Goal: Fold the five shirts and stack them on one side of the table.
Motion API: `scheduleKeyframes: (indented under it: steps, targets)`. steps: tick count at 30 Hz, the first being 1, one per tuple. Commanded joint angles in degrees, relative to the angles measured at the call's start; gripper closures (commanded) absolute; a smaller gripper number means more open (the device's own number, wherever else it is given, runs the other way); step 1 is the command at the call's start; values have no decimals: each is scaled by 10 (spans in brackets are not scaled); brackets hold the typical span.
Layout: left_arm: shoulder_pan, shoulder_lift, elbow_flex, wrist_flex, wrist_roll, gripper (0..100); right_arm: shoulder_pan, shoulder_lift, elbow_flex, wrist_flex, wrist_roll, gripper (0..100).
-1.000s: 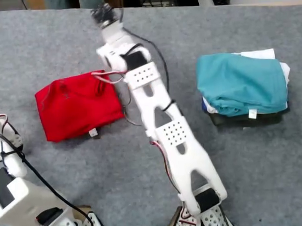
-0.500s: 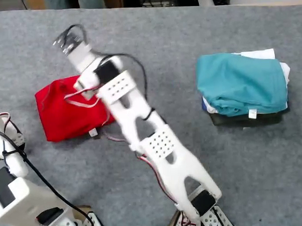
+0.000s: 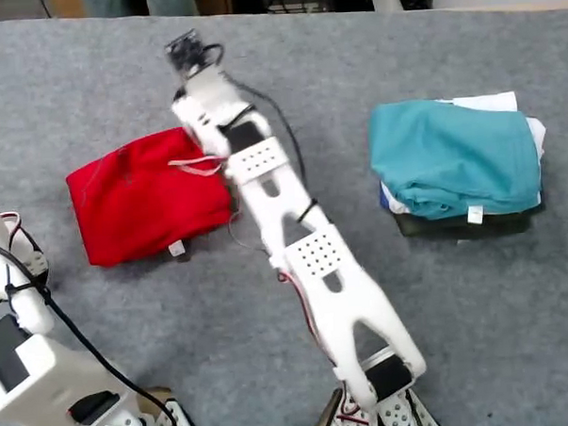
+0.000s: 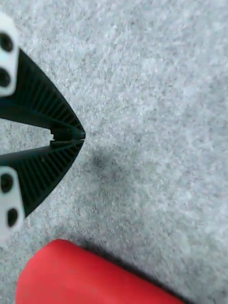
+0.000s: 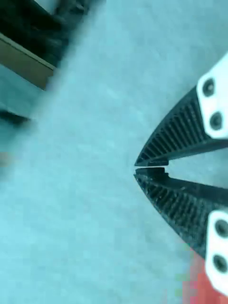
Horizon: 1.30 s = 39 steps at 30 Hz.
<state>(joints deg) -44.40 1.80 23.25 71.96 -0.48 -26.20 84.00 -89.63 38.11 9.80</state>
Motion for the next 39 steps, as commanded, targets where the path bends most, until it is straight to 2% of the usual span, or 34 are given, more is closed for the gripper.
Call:
scheduleKeyframes:
  steps: [1, 4, 9, 12, 14, 16, 17, 20, 26, 29, 34, 39]
  targets:
    - [3, -28, -1, -4, 4, 971, 6, -36, -65, 46, 3, 984]
    - [5, -28, -3, -5, 4, 971, 1, -95, -59, 129, 2, 984]
    - [29, -28, -22, -24, 4, 971, -32, -211, -61, 404, -10, 982]
    - [77, -22, -71, -55, 2, 971, -49, -266, -58, 549, -78, 957]
    - [109, -19, -102, -87, 5, 967, -66, -276, -58, 628, -142, 871]
    - [122, -4, -124, -139, 12, 970, -71, -280, -48, 633, -220, 763]
    - [118, 11, -134, -157, 40, 970, -69, -282, -40, 634, -254, 714]
    - [98, 50, -183, -135, 144, 968, -94, -284, 4, 632, -335, 627]
    - [71, 127, -256, -61, 133, 970, -106, -283, 150, 631, -519, 538]
    - [48, 156, -278, -50, 133, 970, -118, -271, 205, 609, -571, 482]
    - [29, 181, -305, -25, 125, 970, -140, -228, 218, 557, -595, 501]
    - [29, 184, -306, -5, 118, 970, -149, -169, 218, 520, -627, 613]
